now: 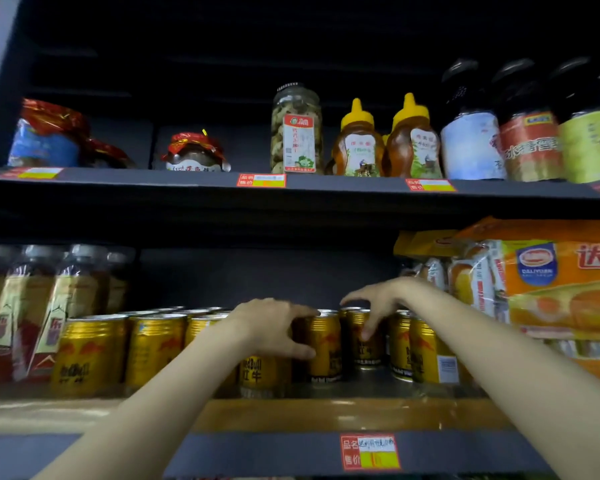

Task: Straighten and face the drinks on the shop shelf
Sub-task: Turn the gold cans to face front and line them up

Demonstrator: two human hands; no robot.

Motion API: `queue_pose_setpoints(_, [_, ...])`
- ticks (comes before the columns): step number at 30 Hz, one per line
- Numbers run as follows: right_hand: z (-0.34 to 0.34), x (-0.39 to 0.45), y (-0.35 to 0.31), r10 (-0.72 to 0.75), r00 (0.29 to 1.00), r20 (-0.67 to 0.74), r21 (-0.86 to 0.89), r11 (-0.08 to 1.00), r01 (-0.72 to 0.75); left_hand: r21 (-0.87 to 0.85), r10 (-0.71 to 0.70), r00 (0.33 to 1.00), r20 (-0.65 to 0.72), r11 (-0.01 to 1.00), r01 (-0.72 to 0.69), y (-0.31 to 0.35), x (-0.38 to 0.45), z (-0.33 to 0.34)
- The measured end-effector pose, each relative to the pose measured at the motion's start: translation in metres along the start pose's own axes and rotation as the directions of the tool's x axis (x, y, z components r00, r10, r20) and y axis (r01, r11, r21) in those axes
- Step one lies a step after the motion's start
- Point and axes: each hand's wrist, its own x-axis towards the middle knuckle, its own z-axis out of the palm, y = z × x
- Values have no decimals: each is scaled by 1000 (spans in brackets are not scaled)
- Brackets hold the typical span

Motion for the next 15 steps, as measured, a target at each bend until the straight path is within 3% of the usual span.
queue_pose_setpoints(3, [7,14,-1,-13,1000,-3,-4,1000,13,38,1,999,-38,999,1,2,-2,1])
queue_pose_setpoints(10, [-3,-25,6,-147,954,-262,189,961,200,66,-17,997,-80,998,23,2,0,3])
queue_pose_setpoints(13, [-5,-73,5,-136,899,-416,408,855,319,-48,-51,997,-55,998,48,3,-2,1])
queue_pose_setpoints(15, [-3,-106,2,-65,891,-449,630,685,367,-188,-67,987,-145,981,39,4,-7,-3])
